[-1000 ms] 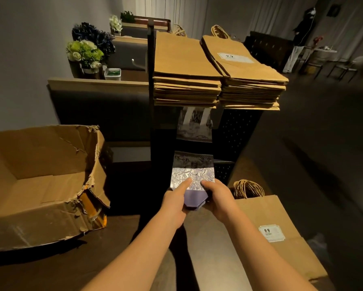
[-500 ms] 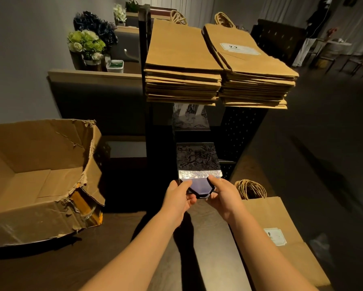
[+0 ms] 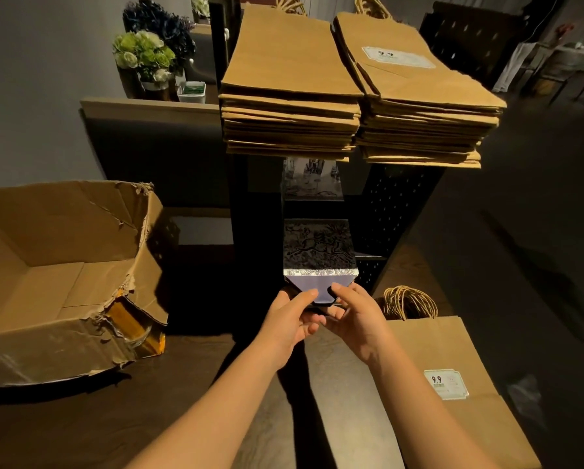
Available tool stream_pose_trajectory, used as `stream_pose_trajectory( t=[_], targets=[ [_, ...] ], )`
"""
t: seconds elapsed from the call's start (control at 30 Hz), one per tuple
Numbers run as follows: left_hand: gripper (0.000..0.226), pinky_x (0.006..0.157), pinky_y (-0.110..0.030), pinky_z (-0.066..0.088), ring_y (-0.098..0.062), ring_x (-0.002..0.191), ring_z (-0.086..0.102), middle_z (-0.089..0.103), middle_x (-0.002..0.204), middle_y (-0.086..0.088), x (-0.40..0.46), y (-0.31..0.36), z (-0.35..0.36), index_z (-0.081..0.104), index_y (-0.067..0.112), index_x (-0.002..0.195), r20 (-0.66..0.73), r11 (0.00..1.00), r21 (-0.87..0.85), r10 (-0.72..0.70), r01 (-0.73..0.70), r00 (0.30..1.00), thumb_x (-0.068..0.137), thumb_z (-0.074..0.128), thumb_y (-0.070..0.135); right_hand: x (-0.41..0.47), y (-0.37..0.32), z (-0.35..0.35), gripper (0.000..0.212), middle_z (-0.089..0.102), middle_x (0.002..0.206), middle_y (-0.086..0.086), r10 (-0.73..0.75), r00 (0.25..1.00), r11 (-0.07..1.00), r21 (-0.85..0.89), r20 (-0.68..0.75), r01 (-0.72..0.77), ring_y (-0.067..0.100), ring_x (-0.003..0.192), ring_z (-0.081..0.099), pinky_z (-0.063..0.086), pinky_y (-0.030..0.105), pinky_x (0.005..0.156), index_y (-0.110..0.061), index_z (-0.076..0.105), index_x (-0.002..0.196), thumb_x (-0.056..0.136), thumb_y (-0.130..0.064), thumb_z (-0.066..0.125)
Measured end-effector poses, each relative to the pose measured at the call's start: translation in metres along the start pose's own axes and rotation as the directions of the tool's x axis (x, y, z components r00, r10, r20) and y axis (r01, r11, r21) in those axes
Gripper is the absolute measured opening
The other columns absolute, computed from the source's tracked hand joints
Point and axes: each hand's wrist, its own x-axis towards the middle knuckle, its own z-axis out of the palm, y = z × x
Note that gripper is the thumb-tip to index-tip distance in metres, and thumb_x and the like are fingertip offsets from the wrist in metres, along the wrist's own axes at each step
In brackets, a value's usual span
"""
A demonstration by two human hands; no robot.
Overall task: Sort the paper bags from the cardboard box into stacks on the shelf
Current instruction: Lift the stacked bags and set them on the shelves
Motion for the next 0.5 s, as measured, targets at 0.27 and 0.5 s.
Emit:
stream_pose_trajectory(
  t=[0.27, 0.5],
  targets=[
    [0.014, 0.053, -0.022, 0.048, -0.009, 0.056, 0.06, 0.06, 0.08, -0.005, 0.008, 0.002, 0.006, 0.053, 0.008, 0.108, -0.025, 0.996, 0.027, 0.087, -0.086, 0.996, 0.095, 0.058, 0.01, 0.004, -0.004, 0.005, 0.034, 0.054, 0.058, 0.001, -0.111, 0.993, 0.994, -0.014, -0.038, 0.11, 0.02, 0.053, 0.051, 0.049, 0.028, 0.053, -0.016, 0.05, 0.062, 0.093, -0.004, 0.056],
    [0.023, 0.059, -0.019, 0.049, -0.004, 0.067, 0.063, 0.067, 0.088, -0.001, 0.0, -0.011, 0.004, 0.055, 0.014, 0.108, 0.055, 0.991, 0.115, 0.06, -0.066, 0.997, 0.089, 0.067, 0.008, 0.003, 0.007, -0.011, 0.015, 0.066, 0.081, 0.005, -0.044, 0.998, 0.999, 0.024, 0.052, 0.043, 0.017, 0.072, 0.064, 0.055, 0.032, 0.066, -0.012, 0.062, 0.096, 0.082, -0.015, 0.066]
  ],
)
